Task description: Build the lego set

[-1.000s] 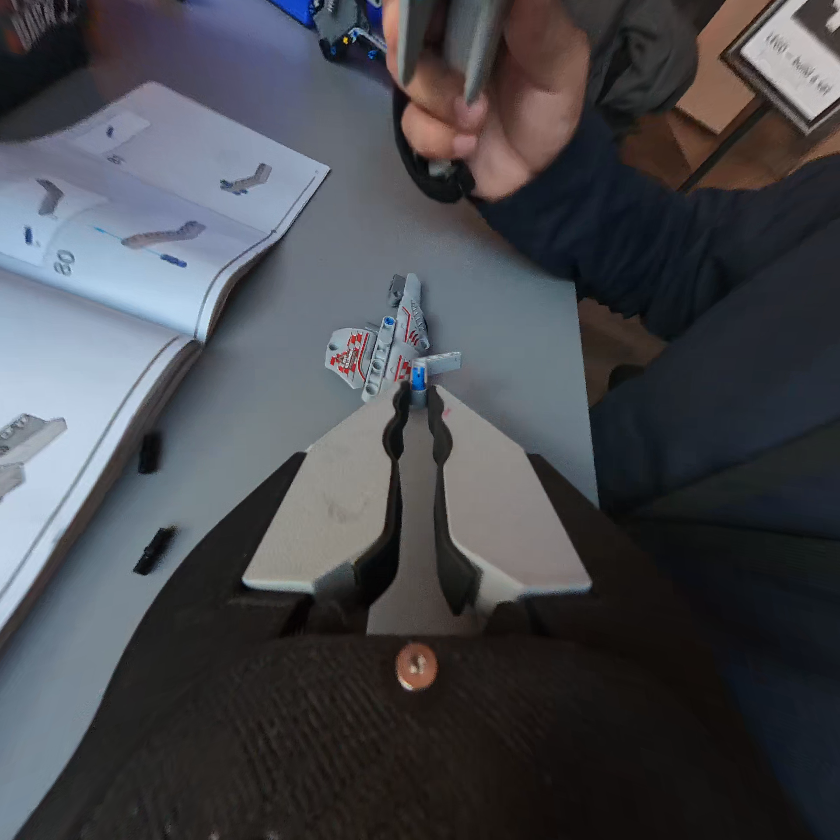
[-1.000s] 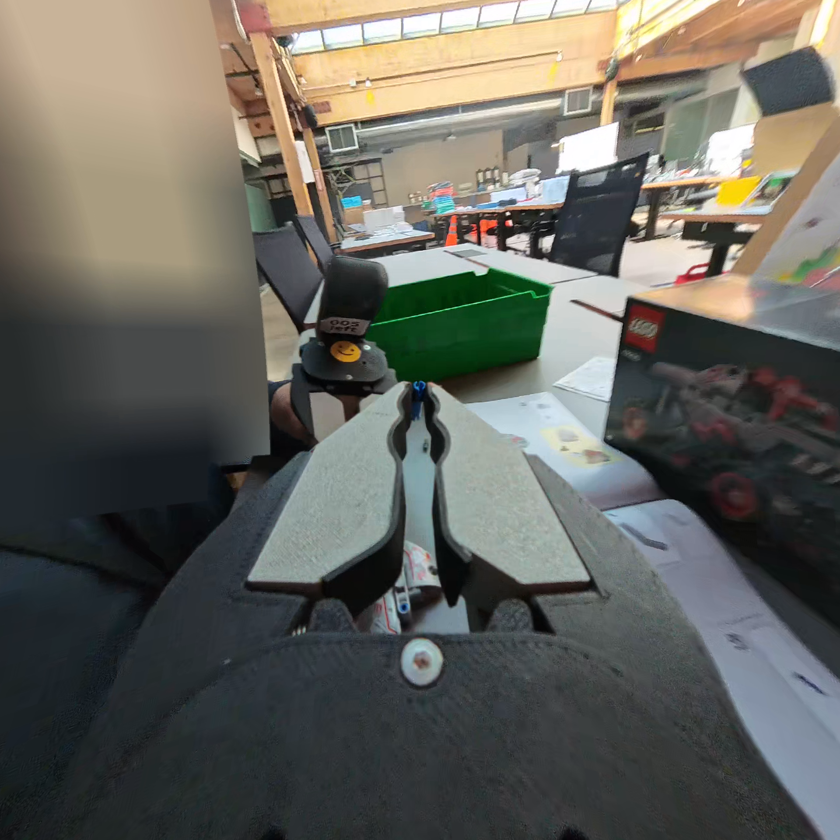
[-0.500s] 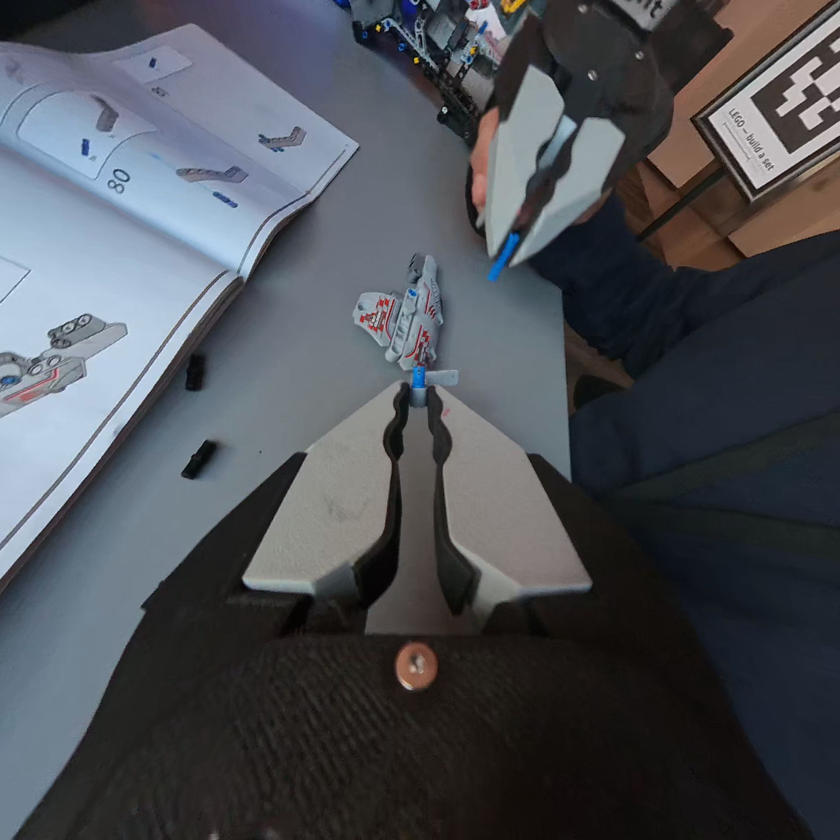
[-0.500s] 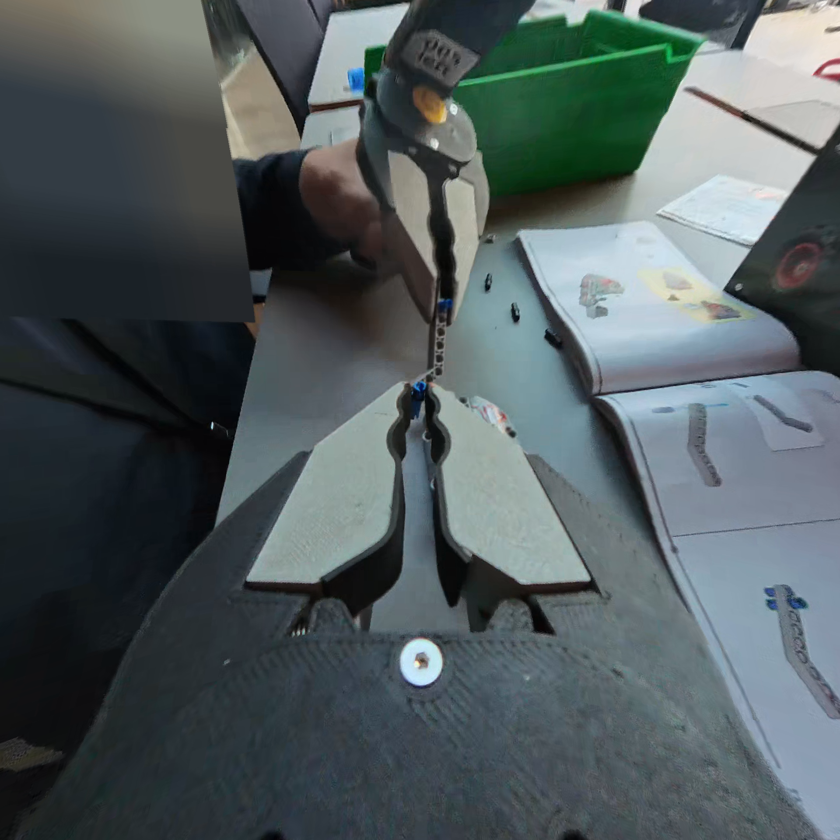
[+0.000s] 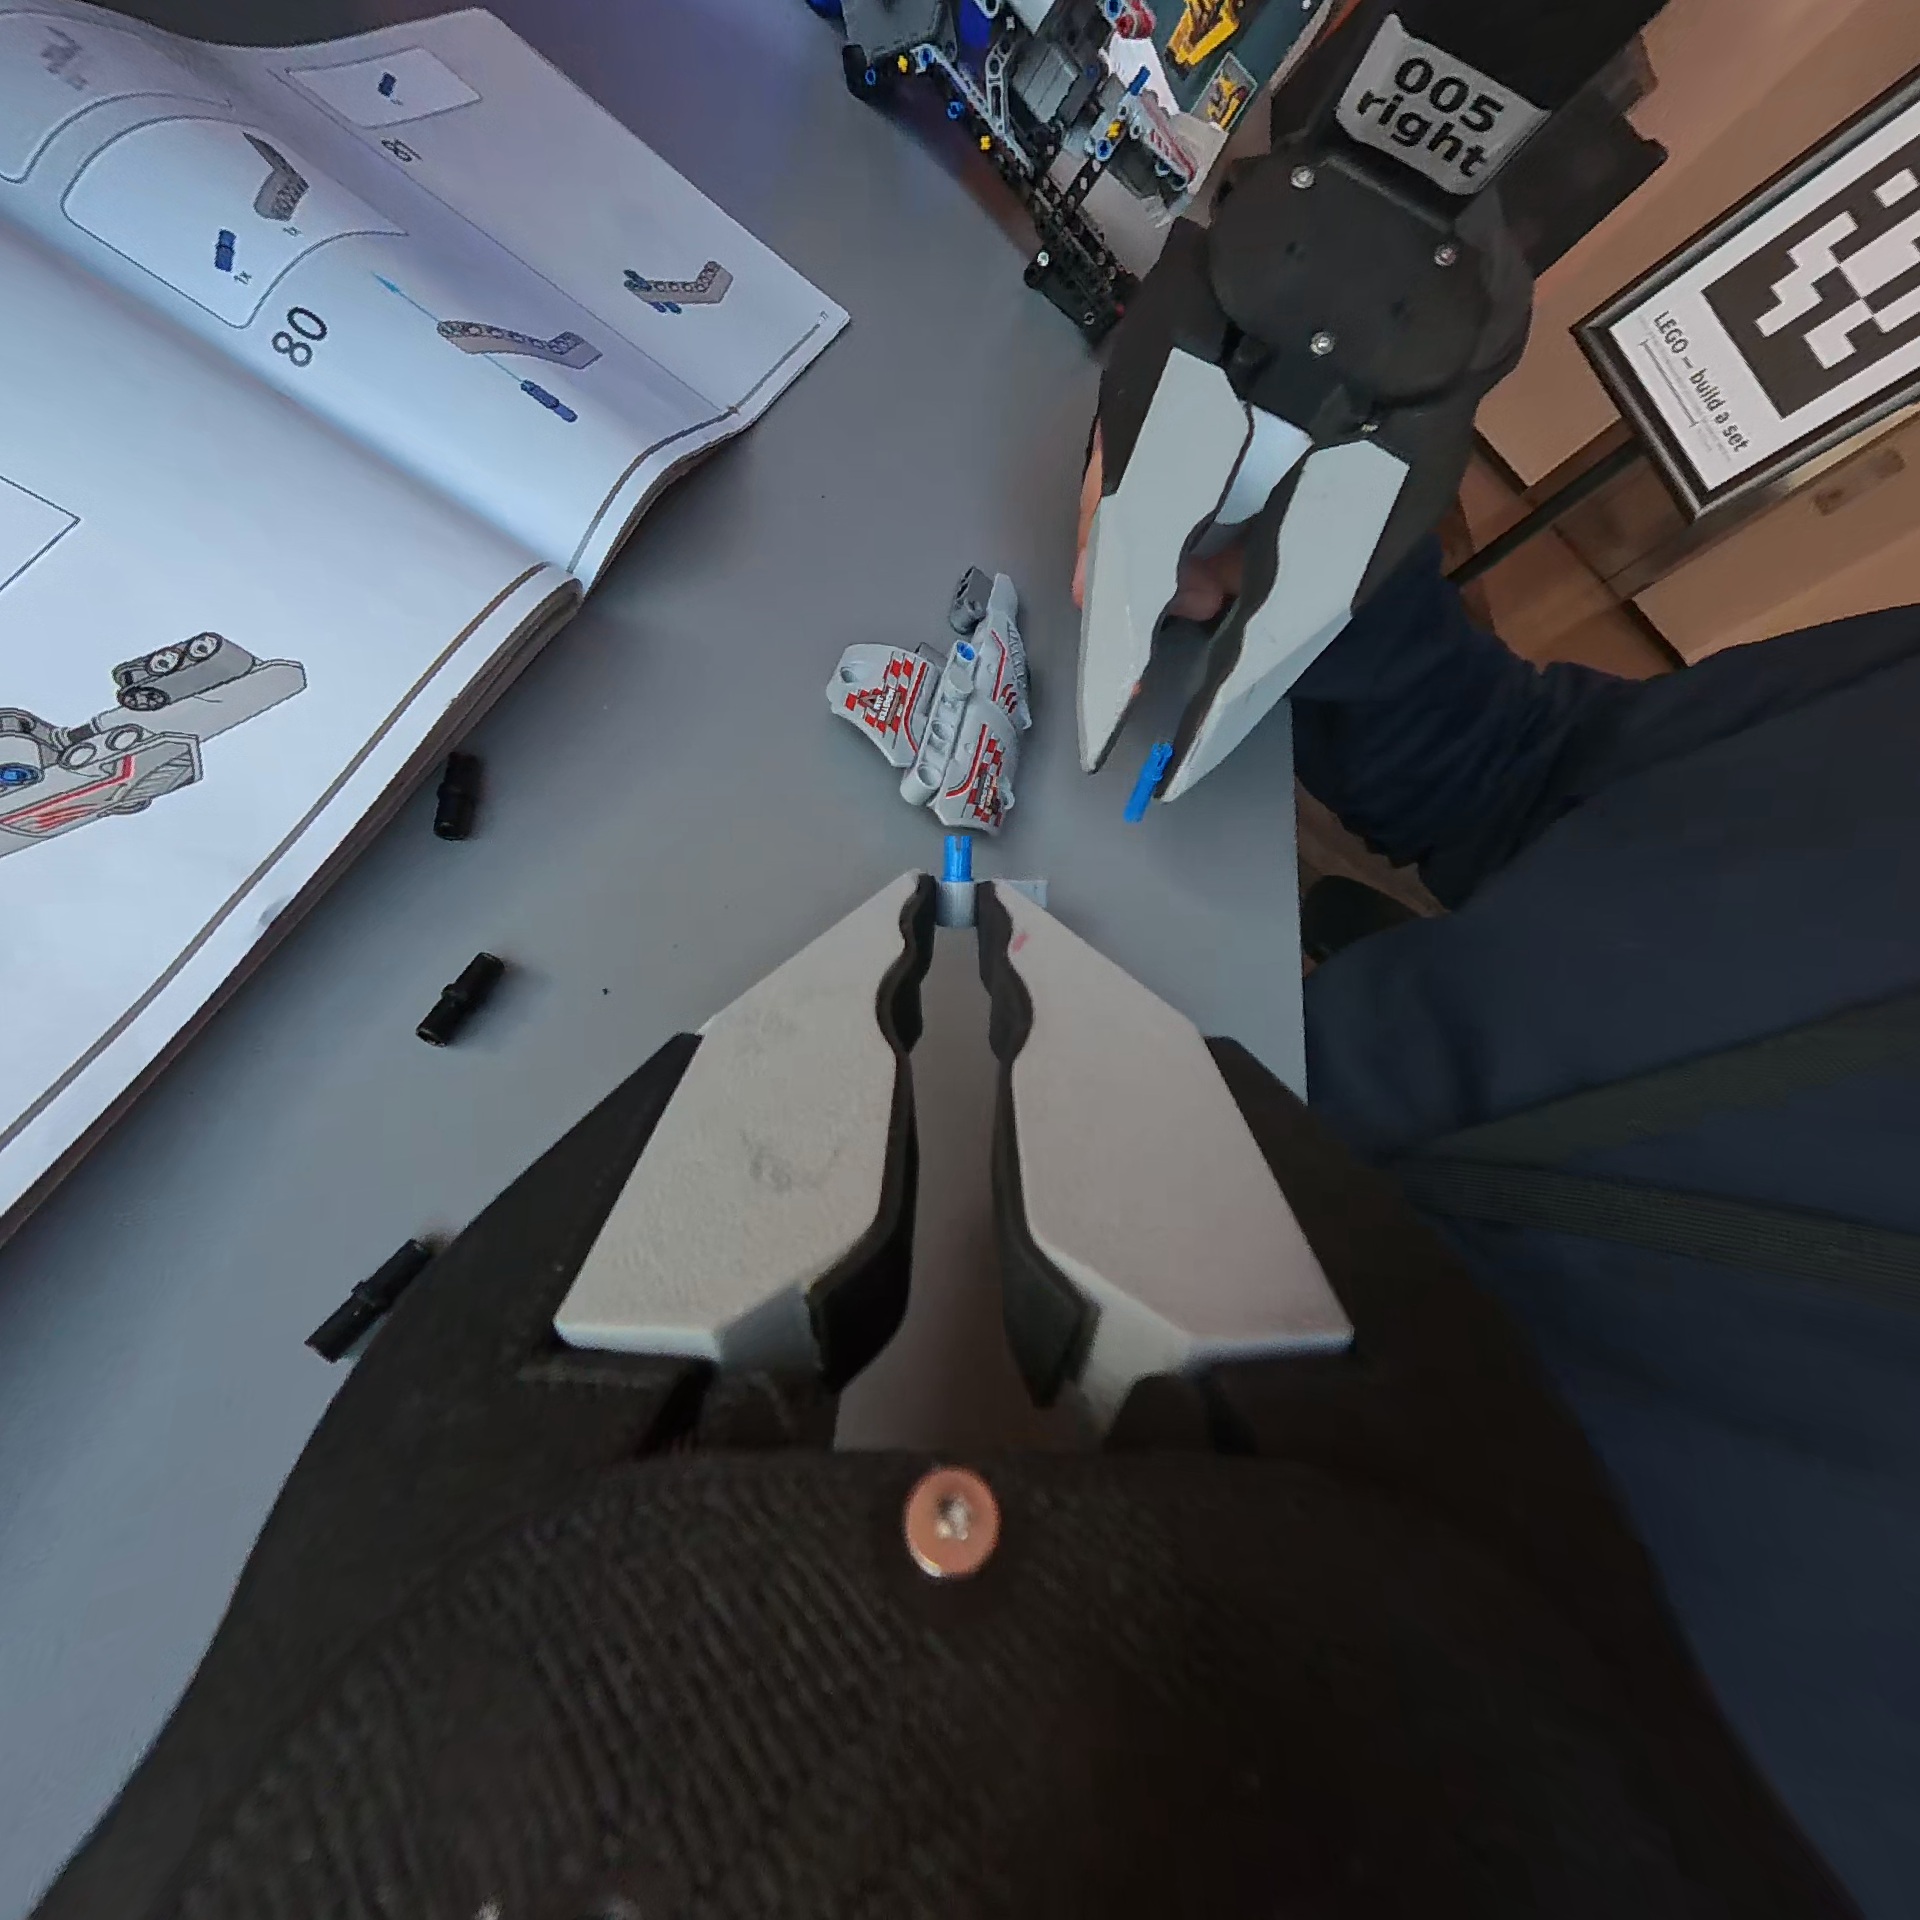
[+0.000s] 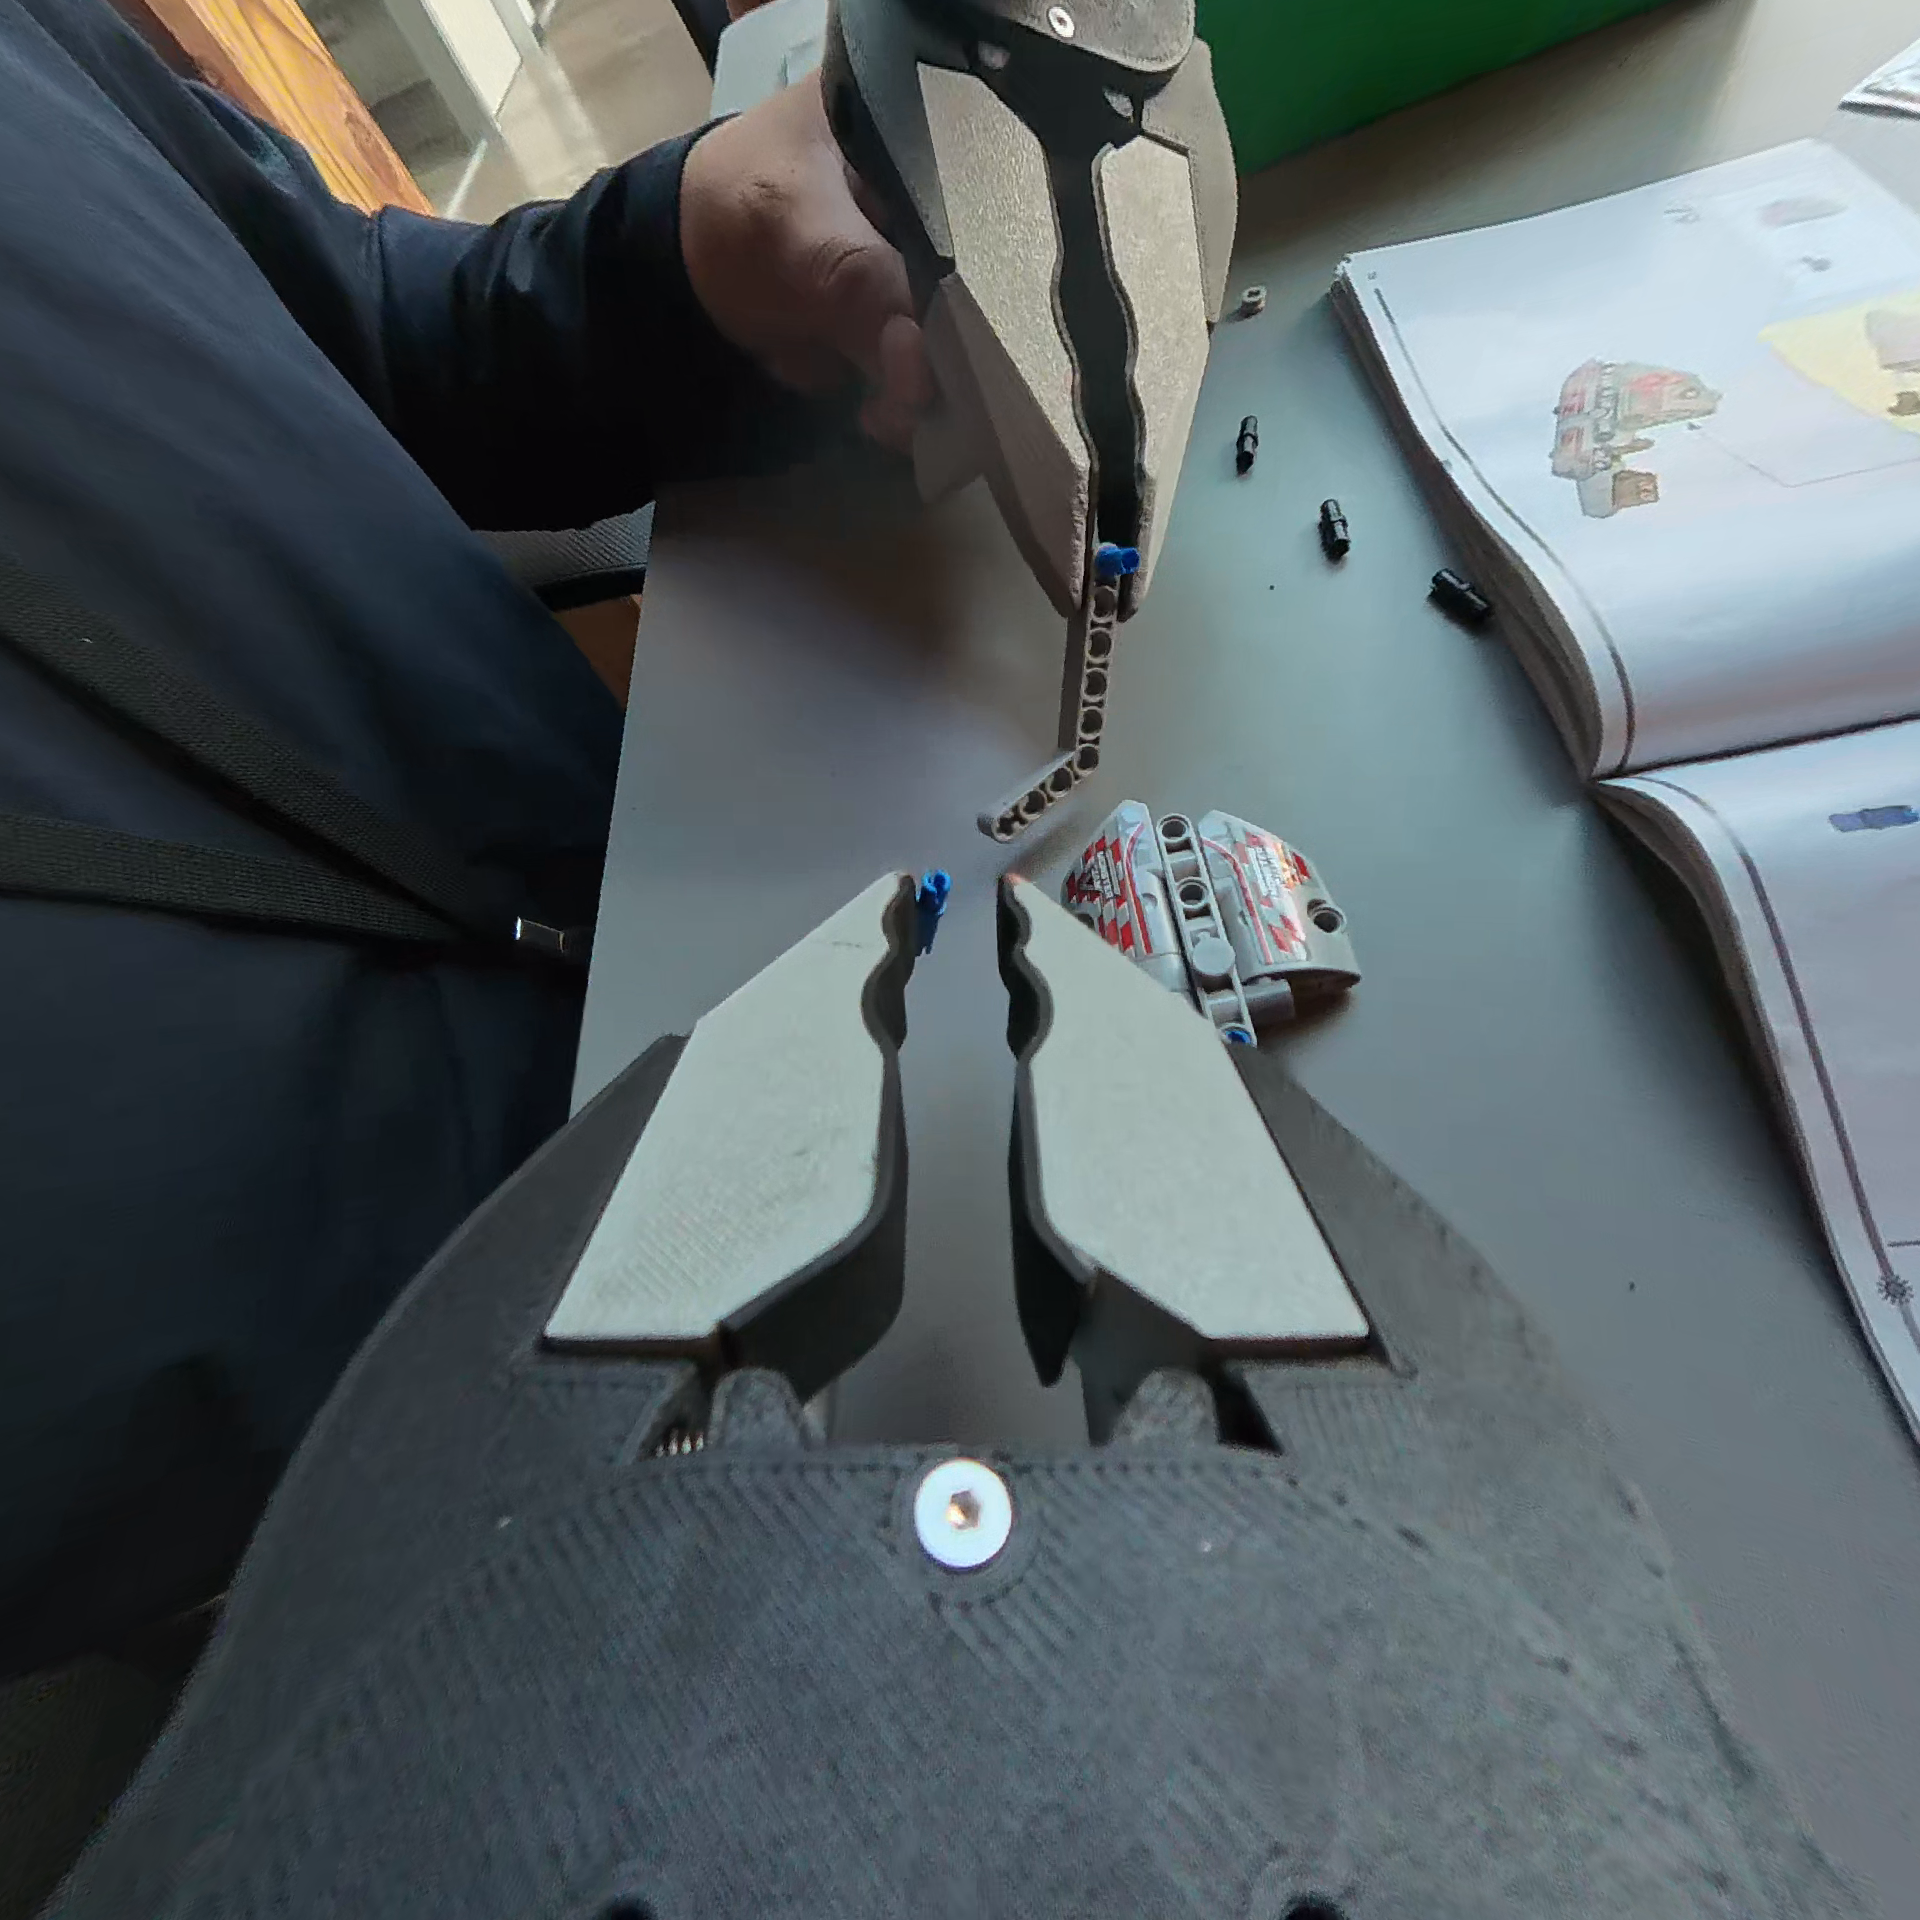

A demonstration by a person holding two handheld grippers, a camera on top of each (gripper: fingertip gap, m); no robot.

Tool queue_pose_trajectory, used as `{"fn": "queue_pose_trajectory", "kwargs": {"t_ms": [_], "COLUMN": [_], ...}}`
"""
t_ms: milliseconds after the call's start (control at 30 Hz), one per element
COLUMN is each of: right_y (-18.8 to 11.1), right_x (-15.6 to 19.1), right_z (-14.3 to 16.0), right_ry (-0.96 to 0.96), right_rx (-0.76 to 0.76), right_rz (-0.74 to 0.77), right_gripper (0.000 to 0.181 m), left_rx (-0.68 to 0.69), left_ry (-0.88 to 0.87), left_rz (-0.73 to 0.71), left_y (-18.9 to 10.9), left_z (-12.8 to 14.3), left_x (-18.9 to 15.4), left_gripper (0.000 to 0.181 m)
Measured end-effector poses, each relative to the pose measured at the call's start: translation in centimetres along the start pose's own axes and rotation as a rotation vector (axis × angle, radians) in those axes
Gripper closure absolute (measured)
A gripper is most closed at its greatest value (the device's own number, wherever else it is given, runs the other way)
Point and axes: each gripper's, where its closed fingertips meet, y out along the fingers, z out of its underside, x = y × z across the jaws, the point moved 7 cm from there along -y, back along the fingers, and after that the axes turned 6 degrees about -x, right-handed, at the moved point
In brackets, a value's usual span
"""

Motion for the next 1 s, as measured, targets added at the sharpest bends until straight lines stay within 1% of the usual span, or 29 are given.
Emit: {"fn": "queue_pose_trajectory", "kwargs": {"t_ms": [100,200,267,367,433,500,567,600,700,767,833,900,1000], "right_y": [0.5,1.1,1.2,0.7,0.1,-0.1,0.5,1.0,2.8,3.5,3.8,4.2,4.4], "right_x": [-0.3,-0.4,-0.4,-0.5,-0.5,-0.1,0.5,0.7,1.3,1.6,1.9,2.2,2.4], "right_z": [0.5,1.0,1.1,0.7,-0.1,-1.0,-1.8,-2.1,-2.5,-2.6,-2.4,-2.1,-1.9], "right_ry": [0.022,0.012,0.006,-0.018,-0.046,-0.071,-0.108,-0.132,-0.234,-0.339,-0.433,-0.495,-0.547], "right_rx": [0.072,0.149,0.16,0.111,0.043,-0.02,-0.057,-0.062,-0.031,0.008,0.05,0.082,0.096], "right_rz": [0.007,0.023,0.024,0.057,0.093,0.096,0.118,0.151,0.278,0.36,0.421,0.454,0.49], "right_gripper": [0.168,0.163,0.16,0.154,0.15,0.146,0.14,0.135,0.132,0.134,0.144,0.156,0.164], "left_rx": [0.008,0.025,0.03,0.03,0.016,-0.01,-0.035,-0.053,-0.116,-0.154,-0.179,-0.185,-0.176], "left_ry": [-0.011,-0.034,-0.046,-0.066,-0.09,-0.112,-0.141,-0.159,-0.218,-0.255,-0.278,-0.287,-0.281], "left_rz": [0.0,0.003,-0.005,0.007,0.021,0.055,0.095,0.113,0.156,0.183,0.204,0.215,0.211], "left_y": [0.1,0.2,0.2,0.2,0.1,0.0,-0.2,-0.2,-0.3,-0.4,-0.5,-0.5,-0.3], "left_z": [0.1,0.2,0.3,0.3,0.3,0.2,0.1,0.0,-0.3,-0.5,-0.5,-0.5,-0.4], "left_x": [0.1,0.3,0.4,0.4,0.5,0.4,0.2,0.1,0.0,0.0,0.0,-0.1,-0.1], "left_gripper": [0.176,0.177,0.176,0.176,0.176,0.176,0.176,0.176,0.176,0.176,0.177,0.177,0.176]}}
